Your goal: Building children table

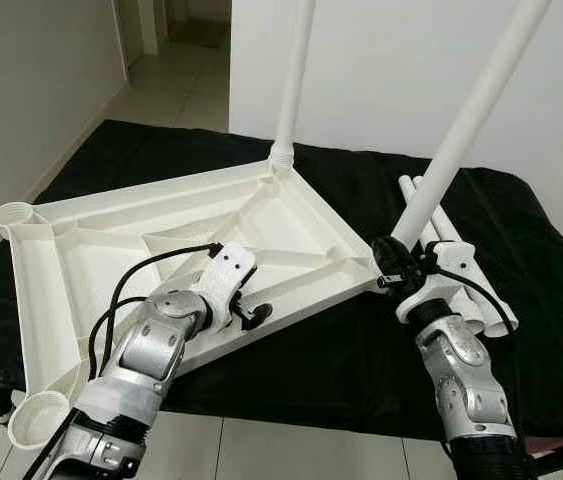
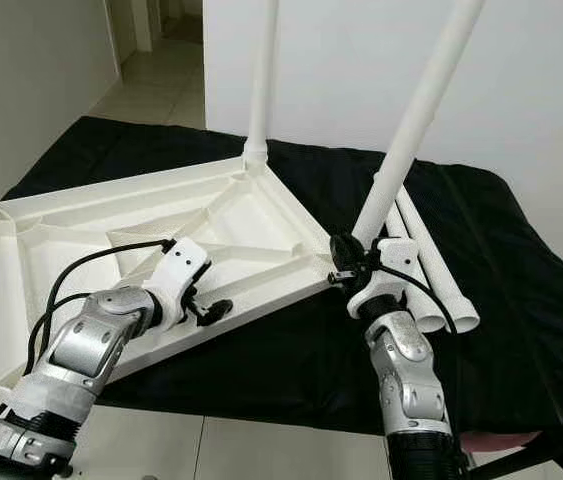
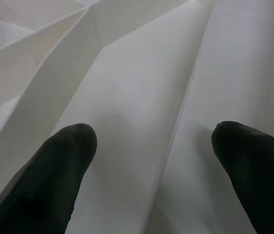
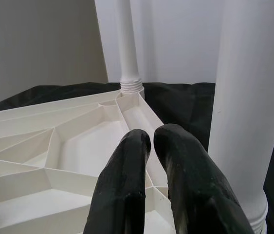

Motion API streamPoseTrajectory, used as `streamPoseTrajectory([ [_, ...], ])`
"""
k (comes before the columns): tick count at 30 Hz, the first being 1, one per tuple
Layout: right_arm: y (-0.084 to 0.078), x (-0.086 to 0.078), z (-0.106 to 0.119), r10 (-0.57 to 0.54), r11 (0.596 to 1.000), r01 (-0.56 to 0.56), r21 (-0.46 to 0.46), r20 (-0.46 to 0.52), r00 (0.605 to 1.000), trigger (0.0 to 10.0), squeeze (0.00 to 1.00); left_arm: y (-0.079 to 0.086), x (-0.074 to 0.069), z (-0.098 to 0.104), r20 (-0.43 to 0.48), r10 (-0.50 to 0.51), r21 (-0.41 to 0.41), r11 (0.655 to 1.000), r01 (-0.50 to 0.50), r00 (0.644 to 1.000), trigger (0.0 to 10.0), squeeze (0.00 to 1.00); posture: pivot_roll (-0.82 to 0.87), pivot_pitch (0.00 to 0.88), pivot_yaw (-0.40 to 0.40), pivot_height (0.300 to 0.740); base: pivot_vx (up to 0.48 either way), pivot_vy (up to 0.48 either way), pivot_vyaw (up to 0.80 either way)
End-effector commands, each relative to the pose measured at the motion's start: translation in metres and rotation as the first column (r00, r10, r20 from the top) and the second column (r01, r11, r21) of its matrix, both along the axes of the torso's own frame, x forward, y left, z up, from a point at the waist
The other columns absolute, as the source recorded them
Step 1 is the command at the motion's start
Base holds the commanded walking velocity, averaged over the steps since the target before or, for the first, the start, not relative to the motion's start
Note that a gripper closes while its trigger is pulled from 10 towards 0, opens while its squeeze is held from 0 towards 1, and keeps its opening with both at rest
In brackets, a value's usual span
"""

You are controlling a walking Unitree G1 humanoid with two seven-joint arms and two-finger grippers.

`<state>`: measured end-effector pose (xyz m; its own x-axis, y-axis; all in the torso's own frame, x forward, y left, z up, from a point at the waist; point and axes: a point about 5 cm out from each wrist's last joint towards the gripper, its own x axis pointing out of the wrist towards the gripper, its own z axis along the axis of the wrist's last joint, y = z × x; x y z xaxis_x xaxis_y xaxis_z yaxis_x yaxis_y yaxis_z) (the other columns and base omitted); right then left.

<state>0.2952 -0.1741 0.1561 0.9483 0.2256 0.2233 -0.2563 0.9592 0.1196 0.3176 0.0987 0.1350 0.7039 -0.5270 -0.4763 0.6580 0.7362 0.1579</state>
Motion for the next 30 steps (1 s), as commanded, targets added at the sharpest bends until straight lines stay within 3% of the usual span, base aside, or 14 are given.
streamPoseTrajectory([
  [1, -0.003, -0.002, 0.002, -0.025, 1.0, 0.025, 0.01, -0.002, 1.0, 10.0, 0.0, 0.002, 0.008, 0.0, 0.042, 0.115, 0.059, 0.991, -0.117, 0.993, 10.0, 0.0, -0.05, 0.0, -0.049, 0.74, 0.0, 0.0, 0.0],
  [7, 0.0, -0.002, 0.005, -0.035, 0.999, 0.035, 0.026, 0.004, 0.999, 10.0, 0.0, 0.004, 0.016, 0.001, 0.031, 0.157, 0.063, 0.985, -0.159, 0.987, 9.6, 0.0, -0.06, 0.0, -0.04, 0.74, 0.0, 0.0, 0.0],
  [9, 0.003, -0.002, 0.006, -0.037, 0.999, 0.037, 0.031, 0.005, 0.999, 10.0, 0.0, 0.006, 0.02, 0.002, 0.031, 0.183, 0.07, 0.98, -0.185, 0.983, 0.0, 0.0, -0.06, 0.0, -0.037, 0.74, 0.0, 0.0, 0.0],
  [29, 0.001, 0.0, 0.01, -0.057, 0.998, 0.057, 0.029, 0.003, 0.998, 10.0, 0.0, 0.0, 0.022, 0.005, 0.03, 0.151, 0.056, 0.987, -0.152, 0.988, 0.0, 0.0, -0.05, 0.0, -0.037, 0.74, 0.0, 0.0, 0.0],
  [30, 0.001, 0.001, 0.01, -0.057, 0.998, 0.057, 0.029, 0.003, 0.998, 10.0, 0.0, 0.001, 0.023, 0.006, 0.034, 0.149, 0.059, 0.987, -0.151, 0.988, 1.7, 0.0, -0.05, 0.0, -0.034, 0.74, 0.0, 0.0, 0.0],
])
